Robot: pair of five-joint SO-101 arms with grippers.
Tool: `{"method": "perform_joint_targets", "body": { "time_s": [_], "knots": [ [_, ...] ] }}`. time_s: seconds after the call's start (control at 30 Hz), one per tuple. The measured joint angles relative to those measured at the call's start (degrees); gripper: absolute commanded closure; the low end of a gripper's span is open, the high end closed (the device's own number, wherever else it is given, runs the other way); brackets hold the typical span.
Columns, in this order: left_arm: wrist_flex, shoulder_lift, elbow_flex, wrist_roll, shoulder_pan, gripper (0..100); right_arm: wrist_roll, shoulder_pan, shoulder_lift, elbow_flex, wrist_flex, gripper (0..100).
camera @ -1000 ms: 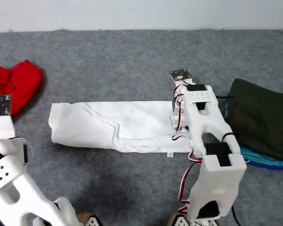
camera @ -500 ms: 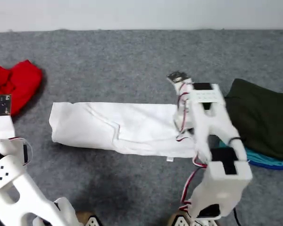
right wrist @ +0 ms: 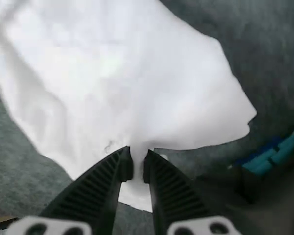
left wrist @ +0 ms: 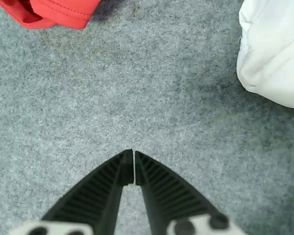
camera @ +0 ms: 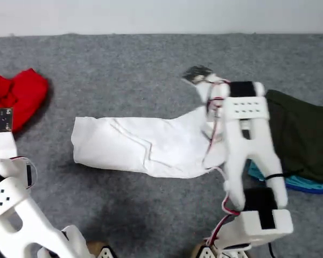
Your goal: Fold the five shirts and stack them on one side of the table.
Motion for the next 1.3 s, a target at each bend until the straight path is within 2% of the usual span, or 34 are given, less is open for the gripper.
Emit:
{"method": "perform_joint_targets", "body": {
  "time_s": [0.23,0.37,0.53,0.73,0.87,1.2,1.3],
  "knots": [
    [0.00,0.00,0.00,0.00,0.00,98,-2.90,-15.56,0.00,-5.10,0.44,98.9],
    [0.00,0.00,-0.26,-0.09,0.00,98,-4.92,-23.21,0.00,-5.10,-3.52,98.9],
    [0.00,0.00,-0.44,-0.09,0.00,98,-5.36,-29.10,0.62,-5.10,-10.46,98.9],
    [0.00,0.00,-0.44,-0.09,0.00,98,-5.36,-33.32,7.12,-5.63,-18.20,98.9],
    [0.00,0.00,-0.44,-0.09,0.00,98,-5.36,-34.99,13.63,-13.36,-19.96,98.9],
    [0.00,0.00,-0.44,-0.09,0.00,98,-5.36,-37.98,34.64,-41.85,-14.33,98.3],
    [0.00,0.00,-0.44,-0.09,0.00,98,-5.36,-39.03,40.53,-50.37,-11.08,92.2]
  ]
}}
